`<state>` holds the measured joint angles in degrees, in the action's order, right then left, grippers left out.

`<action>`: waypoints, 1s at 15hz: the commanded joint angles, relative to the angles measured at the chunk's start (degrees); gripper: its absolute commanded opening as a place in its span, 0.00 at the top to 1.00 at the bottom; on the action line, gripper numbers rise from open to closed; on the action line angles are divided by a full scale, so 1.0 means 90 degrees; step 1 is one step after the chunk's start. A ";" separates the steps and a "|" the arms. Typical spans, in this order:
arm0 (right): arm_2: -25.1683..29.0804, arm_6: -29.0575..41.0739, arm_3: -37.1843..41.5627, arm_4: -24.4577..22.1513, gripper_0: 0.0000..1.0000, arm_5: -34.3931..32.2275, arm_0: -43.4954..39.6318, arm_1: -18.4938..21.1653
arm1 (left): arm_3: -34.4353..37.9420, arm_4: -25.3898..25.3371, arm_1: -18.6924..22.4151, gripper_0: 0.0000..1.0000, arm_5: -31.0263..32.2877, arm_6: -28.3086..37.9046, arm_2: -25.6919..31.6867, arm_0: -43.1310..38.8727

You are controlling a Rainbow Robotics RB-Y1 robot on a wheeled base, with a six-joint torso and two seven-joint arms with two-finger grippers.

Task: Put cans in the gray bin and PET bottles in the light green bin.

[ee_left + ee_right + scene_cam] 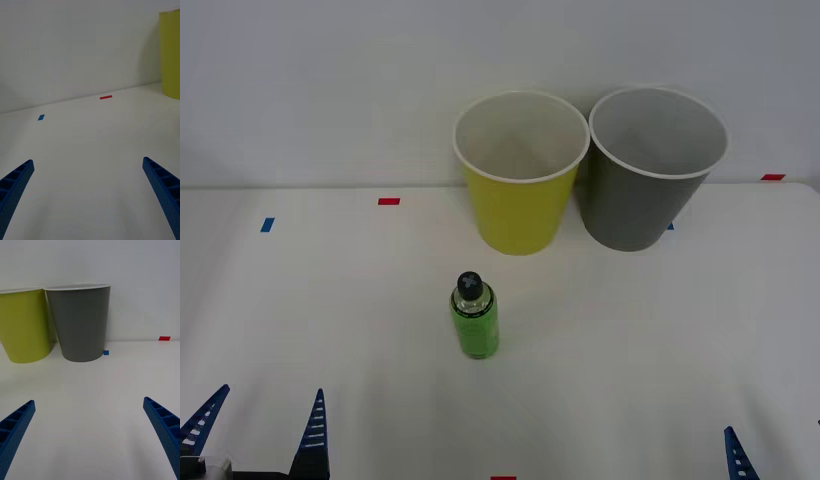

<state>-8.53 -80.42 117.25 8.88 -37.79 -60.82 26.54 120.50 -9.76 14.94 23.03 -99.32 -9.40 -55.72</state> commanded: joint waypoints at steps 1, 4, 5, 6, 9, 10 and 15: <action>0.0000 0.0000 0.0000 0.0000 0.00 0.0000 0.0000 0.0000 | 0.0000 0.0000 0.0000 0.00 0.0000 0.0000 0.0000 0.0000; 0.0000 0.0000 0.0000 0.0000 0.00 0.0000 0.0000 0.0000 | 0.0000 0.0000 0.0000 0.00 0.0000 0.0000 0.0000 0.0000; 0.0000 0.0000 0.0000 0.0000 0.00 0.0000 0.0000 0.0000 | 0.0000 0.0000 0.0000 0.00 0.0000 0.0000 0.0000 0.0000; 0.0000 0.0000 0.0000 0.0000 0.00 0.0000 0.0000 0.0000 | 0.0000 0.0000 0.0000 0.00 0.0000 0.0000 0.0000 0.0000; 0.0000 0.0000 0.0000 0.0000 0.00 0.0000 0.0000 0.0000 | 0.0000 0.0000 0.0000 0.00 0.0000 0.0000 0.0000 0.0000; 0.0000 0.0000 0.0000 0.0000 0.00 0.0000 0.0000 0.0000 | 0.0000 0.0000 0.0000 0.00 0.0000 0.0000 0.0000 0.0000; 0.0000 0.0000 0.0000 0.0000 0.00 0.0000 0.0000 0.0000 | 0.0000 0.0000 0.0000 0.00 0.0000 0.0000 0.0000 0.0000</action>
<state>-8.53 -80.42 117.25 8.88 -37.79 -60.82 26.54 120.50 -9.76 14.94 23.03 -99.32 -9.40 -55.72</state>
